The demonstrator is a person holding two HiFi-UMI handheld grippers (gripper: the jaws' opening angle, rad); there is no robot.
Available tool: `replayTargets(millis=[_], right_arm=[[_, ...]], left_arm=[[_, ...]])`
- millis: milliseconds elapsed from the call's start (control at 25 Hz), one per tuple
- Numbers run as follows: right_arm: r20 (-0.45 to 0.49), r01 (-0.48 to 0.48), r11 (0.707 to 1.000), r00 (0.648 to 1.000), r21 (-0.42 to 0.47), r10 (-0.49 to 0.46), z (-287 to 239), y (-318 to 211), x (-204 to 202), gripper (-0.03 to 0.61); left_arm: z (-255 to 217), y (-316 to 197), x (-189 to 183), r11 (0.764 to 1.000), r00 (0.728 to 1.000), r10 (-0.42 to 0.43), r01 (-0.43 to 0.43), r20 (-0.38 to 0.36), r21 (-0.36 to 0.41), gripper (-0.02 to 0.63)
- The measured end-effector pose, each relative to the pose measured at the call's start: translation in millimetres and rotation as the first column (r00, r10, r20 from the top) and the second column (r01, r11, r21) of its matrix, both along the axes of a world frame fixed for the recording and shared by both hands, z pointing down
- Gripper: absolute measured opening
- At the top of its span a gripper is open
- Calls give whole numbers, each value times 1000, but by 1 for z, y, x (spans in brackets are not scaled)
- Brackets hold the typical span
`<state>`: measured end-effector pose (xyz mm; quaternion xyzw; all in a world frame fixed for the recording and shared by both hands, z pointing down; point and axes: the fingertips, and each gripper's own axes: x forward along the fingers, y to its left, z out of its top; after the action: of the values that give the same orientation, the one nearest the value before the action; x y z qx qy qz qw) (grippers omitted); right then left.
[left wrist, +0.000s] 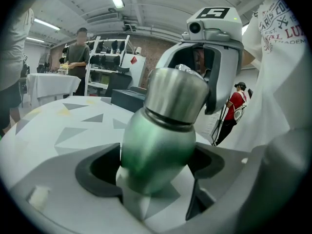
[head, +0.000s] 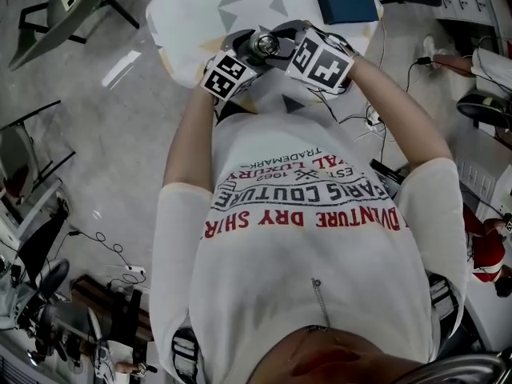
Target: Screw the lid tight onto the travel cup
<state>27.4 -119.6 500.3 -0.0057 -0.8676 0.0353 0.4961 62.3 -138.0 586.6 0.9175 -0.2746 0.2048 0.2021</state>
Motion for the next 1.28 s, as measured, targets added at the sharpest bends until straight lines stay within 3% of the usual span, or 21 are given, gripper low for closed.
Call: replayTargets(millis=[200,360,560,800,1000,1280], right_arm=[[88,-270,963,959,7,269,1,-2,2,235],[120,-320,947,941,17,316,1,-5,0,235],[81,-127,989,989,74,121,4,5,2,288],[5,94,992,995,86,-95,0,6,11,288],[-77,366,928,930,69,-360,-5,6,12,288],[-103,549,834,833,47,-543,-6,2,4,287]], left_arm=[[0,0,2,1000,1000,2,-2,-6,9,419],[-1,-2,1,1000,1000,1,-1,-10,5,419],[-1,-2,0,1000,1000,1,-1,-10,3,419],[0,0,0,1000,1000,1,-1,-8,8,419],[-1,0,2,1000,1000,2,-2,-10,6,419],[0,0,4,1000,1000,4,-4,-9,7,419]])
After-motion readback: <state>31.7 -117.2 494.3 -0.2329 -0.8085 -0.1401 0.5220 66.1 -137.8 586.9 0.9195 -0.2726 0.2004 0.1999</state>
